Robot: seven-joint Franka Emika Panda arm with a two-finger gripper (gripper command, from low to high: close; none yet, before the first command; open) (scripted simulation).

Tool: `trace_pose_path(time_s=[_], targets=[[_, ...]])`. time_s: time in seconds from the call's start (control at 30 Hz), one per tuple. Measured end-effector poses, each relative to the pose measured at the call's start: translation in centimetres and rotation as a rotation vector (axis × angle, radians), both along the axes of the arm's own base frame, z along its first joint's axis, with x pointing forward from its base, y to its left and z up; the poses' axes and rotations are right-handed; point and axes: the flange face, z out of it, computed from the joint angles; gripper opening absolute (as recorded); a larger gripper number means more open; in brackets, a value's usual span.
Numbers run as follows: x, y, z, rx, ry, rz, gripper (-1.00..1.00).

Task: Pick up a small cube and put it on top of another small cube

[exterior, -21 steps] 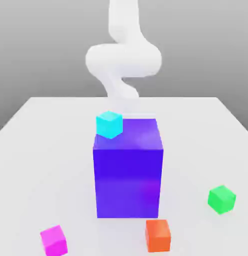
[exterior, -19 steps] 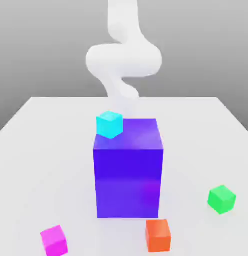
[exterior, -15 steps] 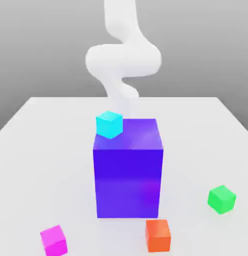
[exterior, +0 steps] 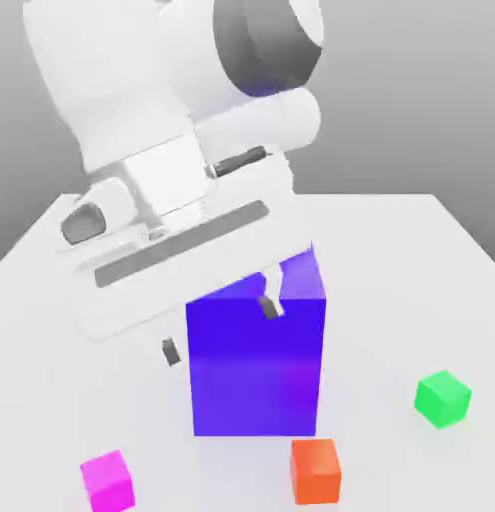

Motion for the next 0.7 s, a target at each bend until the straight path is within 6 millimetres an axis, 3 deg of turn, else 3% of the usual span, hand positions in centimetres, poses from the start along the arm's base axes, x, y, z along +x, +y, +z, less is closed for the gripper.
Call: trace_pose_path(time_s=[0.17,0.3,0.43,0.6,0.7], targets=[[-0.7,-1.9,-6.5,-0.048,0.059,0.048,0.00],[-1.6,-3.8,-10.3,-0.113,0.086,0.087,0.00],[-2.7,-6.1,-12.7,-0.202,0.097,0.132,0.00],[-3.6,-8.9,-13.5,-0.344,0.086,0.204,0.00],[-3.5,-9.4,-16.2,-0.373,0.080,0.221,0.00]])
